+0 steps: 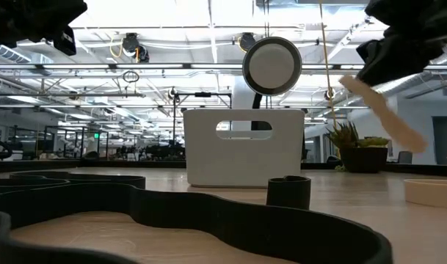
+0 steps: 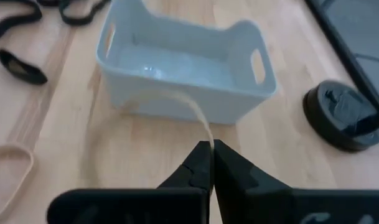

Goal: Pick and place rubber bands into bin
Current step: Put the top brown rubber band into the gray bin, then put the top left black rubber band into the gray bin

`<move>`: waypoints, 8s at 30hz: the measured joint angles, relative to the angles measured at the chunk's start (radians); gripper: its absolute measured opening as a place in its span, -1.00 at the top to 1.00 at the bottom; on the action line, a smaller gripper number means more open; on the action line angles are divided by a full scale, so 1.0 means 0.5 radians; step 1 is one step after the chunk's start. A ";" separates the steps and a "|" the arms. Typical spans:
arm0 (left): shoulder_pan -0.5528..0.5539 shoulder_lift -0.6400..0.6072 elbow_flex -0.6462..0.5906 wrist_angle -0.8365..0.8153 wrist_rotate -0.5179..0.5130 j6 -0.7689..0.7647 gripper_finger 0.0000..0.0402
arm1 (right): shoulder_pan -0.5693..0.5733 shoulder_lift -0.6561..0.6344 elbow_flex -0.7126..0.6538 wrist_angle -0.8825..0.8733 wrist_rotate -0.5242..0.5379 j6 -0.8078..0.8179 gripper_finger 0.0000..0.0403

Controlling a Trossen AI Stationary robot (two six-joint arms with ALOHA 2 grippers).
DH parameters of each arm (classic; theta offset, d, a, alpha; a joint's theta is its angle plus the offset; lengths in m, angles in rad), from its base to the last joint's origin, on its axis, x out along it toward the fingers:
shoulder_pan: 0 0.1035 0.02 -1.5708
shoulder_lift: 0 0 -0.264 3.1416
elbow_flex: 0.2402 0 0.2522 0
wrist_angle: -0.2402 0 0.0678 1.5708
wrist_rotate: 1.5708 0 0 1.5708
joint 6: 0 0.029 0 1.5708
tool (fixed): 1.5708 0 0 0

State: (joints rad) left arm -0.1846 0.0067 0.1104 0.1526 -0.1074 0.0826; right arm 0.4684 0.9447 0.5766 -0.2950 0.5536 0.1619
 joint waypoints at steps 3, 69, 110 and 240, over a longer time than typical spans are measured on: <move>0.000 0.000 0.000 0.000 0.000 0.001 0.79 | -0.041 0.000 0.000 0.191 -0.008 -0.130 1.00; 0.000 -0.001 0.000 -0.047 -0.103 0.046 0.79 | -0.861 1.100 0.436 1.234 -1.009 -0.719 0.24; 0.000 0.000 0.000 -0.277 -0.103 -0.020 0.79 | -0.870 -0.905 -0.797 1.287 -0.964 -0.669 1.00; -0.267 1.824 0.272 1.121 -0.974 -0.184 0.98 | -1.001 -1.081 -0.950 1.432 -1.005 -0.611 0.98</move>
State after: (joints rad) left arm -0.3181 0.9189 0.2464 0.7128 -0.5942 -0.0093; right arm -0.0319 0.4042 0.1017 0.4212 0.0509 -0.1436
